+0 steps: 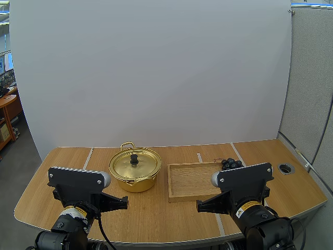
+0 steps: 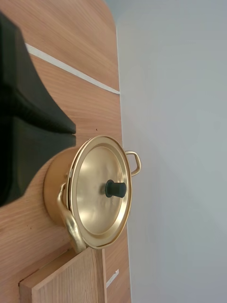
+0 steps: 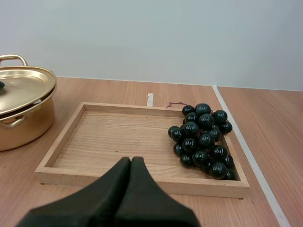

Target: Open the pot, put the grape inside, and close it

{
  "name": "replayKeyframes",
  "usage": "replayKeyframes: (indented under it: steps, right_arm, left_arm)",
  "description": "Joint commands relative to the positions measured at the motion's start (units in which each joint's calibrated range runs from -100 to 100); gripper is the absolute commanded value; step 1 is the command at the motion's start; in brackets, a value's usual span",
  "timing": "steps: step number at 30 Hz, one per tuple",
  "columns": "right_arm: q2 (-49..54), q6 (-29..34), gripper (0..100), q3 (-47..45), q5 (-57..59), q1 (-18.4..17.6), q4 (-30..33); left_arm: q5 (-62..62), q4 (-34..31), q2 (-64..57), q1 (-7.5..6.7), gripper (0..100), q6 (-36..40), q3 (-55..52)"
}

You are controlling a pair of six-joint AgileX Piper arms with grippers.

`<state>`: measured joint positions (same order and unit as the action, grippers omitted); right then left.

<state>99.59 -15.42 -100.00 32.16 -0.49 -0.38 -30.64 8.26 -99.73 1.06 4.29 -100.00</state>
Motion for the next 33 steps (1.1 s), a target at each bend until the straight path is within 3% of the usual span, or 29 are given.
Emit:
replayKeyframes:
  steps: [1,20,26,33]
  right_arm:
    - [0.41,-0.24,0,0.00,-0.86,0.19,-0.31]
    - [0.41,-0.24,0,0.00,-1.01,0.19,-2.96]
    - [0.41,-0.24,0,0.24,-1.01,0.19,-2.11]
    - [0.41,-0.24,0,8.72,6.38,0.19,-1.99]
  left_arm:
    - [2.00,0.71,-0.27,0.11,0,0.41,0.00]
    - [2.01,0.71,-0.27,0.11,0,0.41,0.25]
    - [-5.79,0.82,-0.27,0.11,0,0.77,7.07]
    - [-7.49,0.82,-0.27,0.11,0,0.77,14.43]
